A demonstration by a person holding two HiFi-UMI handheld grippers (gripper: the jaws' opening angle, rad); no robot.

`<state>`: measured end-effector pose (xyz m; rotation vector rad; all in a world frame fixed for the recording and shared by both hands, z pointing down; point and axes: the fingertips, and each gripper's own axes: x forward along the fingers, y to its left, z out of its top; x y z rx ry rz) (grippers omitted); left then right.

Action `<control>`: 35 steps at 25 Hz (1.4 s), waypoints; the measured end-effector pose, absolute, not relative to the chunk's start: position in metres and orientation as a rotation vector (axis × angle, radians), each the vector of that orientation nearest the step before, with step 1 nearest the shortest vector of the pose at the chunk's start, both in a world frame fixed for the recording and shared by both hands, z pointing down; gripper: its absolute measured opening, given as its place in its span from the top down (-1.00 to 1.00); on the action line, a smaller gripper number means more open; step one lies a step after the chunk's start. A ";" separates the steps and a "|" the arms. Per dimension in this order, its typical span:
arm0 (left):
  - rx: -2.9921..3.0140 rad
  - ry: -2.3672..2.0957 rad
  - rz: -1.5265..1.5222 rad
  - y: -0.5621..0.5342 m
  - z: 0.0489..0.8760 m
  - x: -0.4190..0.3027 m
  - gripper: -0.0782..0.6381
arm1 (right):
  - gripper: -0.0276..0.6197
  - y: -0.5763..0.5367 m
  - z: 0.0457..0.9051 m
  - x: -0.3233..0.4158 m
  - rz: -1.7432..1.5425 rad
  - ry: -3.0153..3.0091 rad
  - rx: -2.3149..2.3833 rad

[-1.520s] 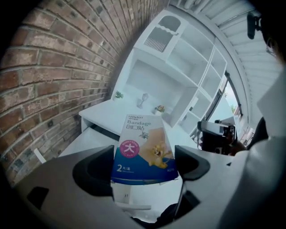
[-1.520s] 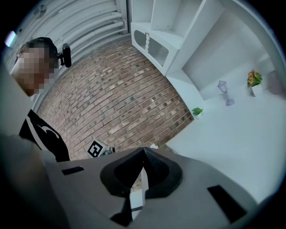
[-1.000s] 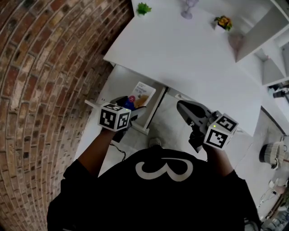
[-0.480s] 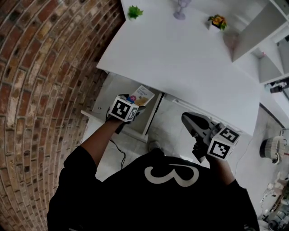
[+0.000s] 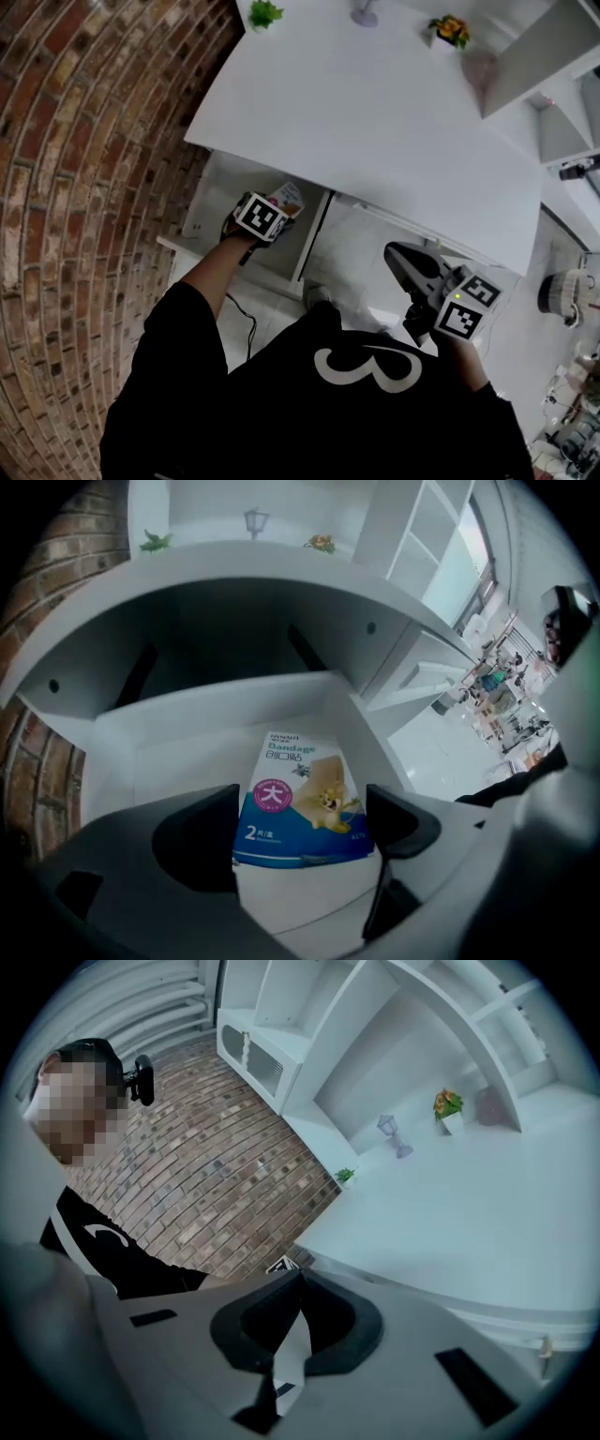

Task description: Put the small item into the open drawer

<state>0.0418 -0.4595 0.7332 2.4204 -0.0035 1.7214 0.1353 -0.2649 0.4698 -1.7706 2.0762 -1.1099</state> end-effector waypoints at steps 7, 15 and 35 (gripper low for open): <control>2.449 0.037 1.750 -0.463 0.764 0.044 -0.40 | 0.88 -0.257 0.478 0.141 -1.151 2.052 -1.810; 2.472 0.124 1.823 -0.460 0.787 0.042 -0.40 | 0.88 -0.252 0.478 0.145 -1.169 2.052 -1.844; 2.696 -0.043 1.692 -0.495 0.704 0.026 -0.31 | 0.88 -0.254 0.468 0.122 -1.128 2.176 -1.788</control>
